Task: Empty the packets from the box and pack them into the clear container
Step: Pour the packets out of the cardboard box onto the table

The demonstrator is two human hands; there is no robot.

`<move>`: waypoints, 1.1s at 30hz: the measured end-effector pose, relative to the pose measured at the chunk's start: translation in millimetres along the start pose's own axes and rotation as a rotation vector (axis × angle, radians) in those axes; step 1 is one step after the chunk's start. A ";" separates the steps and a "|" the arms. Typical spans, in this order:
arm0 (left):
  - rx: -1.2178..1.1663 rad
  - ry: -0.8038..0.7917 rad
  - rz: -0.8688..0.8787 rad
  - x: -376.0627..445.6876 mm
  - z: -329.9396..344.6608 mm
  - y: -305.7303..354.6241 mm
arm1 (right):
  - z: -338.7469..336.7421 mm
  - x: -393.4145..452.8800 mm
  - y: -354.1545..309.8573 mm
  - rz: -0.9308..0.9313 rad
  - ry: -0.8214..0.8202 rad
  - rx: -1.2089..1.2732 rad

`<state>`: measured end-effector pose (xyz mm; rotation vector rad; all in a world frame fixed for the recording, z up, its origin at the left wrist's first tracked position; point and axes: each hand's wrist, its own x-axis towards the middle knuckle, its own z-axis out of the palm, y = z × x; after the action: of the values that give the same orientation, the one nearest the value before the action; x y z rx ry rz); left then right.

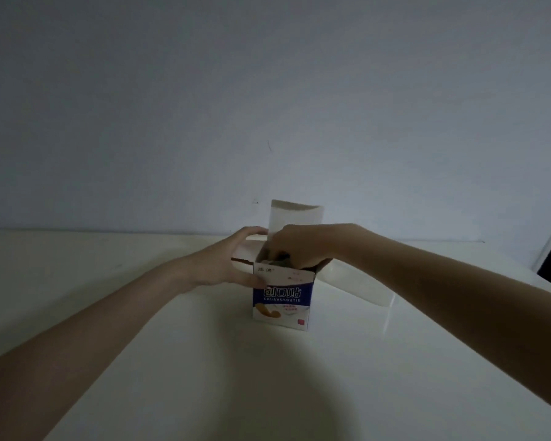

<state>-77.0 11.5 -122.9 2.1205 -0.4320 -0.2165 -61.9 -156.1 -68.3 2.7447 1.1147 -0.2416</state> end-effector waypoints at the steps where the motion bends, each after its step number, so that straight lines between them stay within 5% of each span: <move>1: -0.014 0.006 0.010 1.0 -1.2 -0.4 | 2.0 5.0 1.9 0.011 0.026 -0.013; 7: 0.025 0.166 0.061 9.7 -17.9 2.7 | -11.3 11.6 11.0 0.128 0.286 0.045; 11: 0.260 0.141 0.124 16.2 -36.6 11.7 | -28.1 13.2 23.2 0.199 0.453 0.127; 18: 0.569 0.285 -0.031 11.5 -66.3 0.8 | -40.5 -3.2 34.7 0.334 0.644 0.400; 26: 0.599 0.461 0.153 14.3 -59.0 7.7 | 33.8 -24.0 19.3 0.582 0.259 0.925; 31: 0.687 0.455 0.277 17.1 -48.1 9.2 | 34.6 -27.9 8.8 0.555 0.115 0.555; 33: 0.748 0.464 0.302 17.2 -47.7 10.1 | 13.8 -31.9 6.7 0.498 0.223 0.233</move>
<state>-48.4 36.6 -88.0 2.6715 -0.6029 0.7026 -81.0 -185.3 -74.2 3.2057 0.4262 0.0052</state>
